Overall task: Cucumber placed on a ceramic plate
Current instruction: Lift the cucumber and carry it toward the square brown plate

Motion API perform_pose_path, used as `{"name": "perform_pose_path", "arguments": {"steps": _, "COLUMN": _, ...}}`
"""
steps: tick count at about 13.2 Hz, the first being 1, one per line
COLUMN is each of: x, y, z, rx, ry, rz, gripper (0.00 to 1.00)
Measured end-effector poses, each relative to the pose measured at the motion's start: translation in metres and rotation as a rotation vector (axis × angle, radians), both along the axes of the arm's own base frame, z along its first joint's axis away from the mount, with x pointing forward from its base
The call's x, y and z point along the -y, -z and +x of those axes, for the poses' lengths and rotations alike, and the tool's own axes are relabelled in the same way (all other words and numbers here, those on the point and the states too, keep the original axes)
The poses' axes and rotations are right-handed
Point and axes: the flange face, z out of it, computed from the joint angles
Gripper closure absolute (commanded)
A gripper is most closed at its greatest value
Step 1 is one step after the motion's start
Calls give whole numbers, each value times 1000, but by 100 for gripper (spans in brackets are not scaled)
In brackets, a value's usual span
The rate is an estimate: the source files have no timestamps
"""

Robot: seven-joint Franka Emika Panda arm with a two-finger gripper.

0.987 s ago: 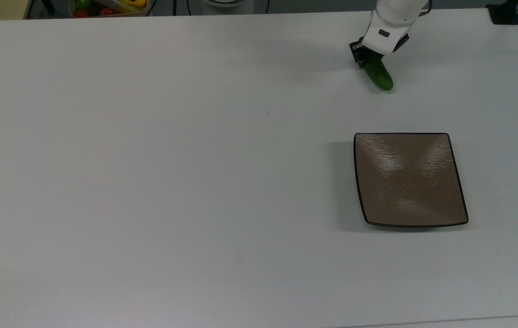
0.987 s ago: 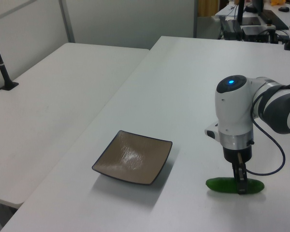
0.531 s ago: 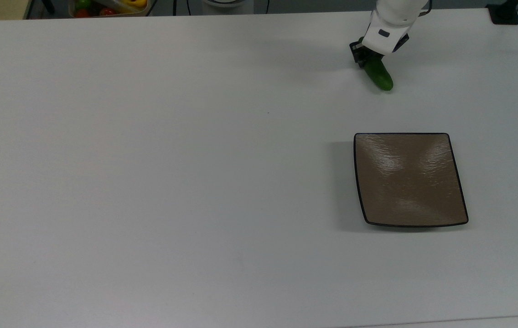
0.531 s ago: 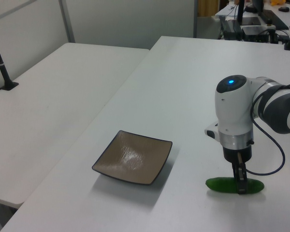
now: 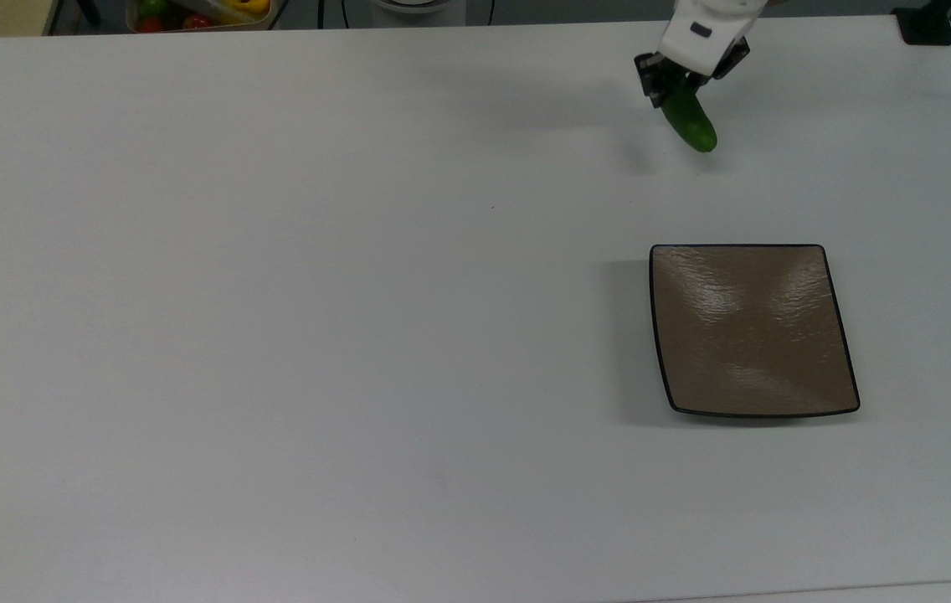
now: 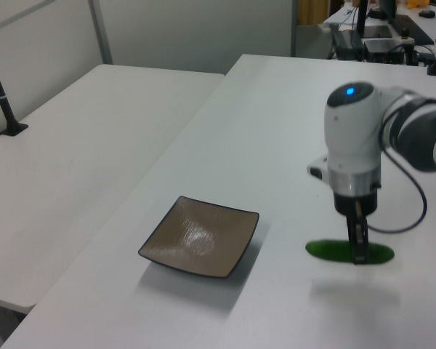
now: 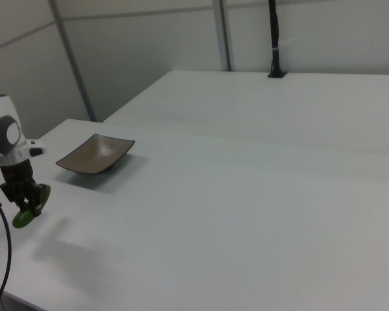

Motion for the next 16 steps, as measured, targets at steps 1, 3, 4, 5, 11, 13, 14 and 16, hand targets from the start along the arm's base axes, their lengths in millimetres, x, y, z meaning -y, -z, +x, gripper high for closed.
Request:
{"name": "perform_pose_path", "arguments": {"steps": 1, "x": 6, "y": -14, "z": 2, "rx": 9, "ry": 10, "rz": -5, "gripper": 100}}
{"name": "perform_pose_path", "arguments": {"steps": 3, "x": 21, "y": -40, "z": 7, "rx": 28, "ry": 33, "rz": -15, "gripper": 100}}
{"name": "perform_pose_path", "arguments": {"steps": 4, "x": 30, "y": -52, "z": 10, "rx": 36, "ry": 46, "rz": -21, "gripper": 100}}
{"name": "perform_pose_path", "arguments": {"steps": 5, "x": 41, "y": -65, "z": 13, "rx": 40, "ry": 54, "rz": -26, "gripper": 100}}
{"name": "perform_pose_path", "arguments": {"steps": 11, "x": 138, "y": -145, "z": 76, "rx": 66, "ry": 83, "rz": 46, "gripper": 100}}
{"name": "perform_pose_path", "arguments": {"steps": 13, "x": 154, "y": -156, "z": 97, "rx": 90, "ry": 96, "rz": 64, "gripper": 100}}
{"name": "perform_pose_path", "arguments": {"steps": 14, "x": 155, "y": -156, "z": 106, "rx": 93, "ry": 101, "rz": 68, "gripper": 100}}
{"name": "perform_pose_path", "arguments": {"steps": 16, "x": 146, "y": -154, "z": 127, "rx": 100, "ry": 99, "rz": 82, "gripper": 99}}
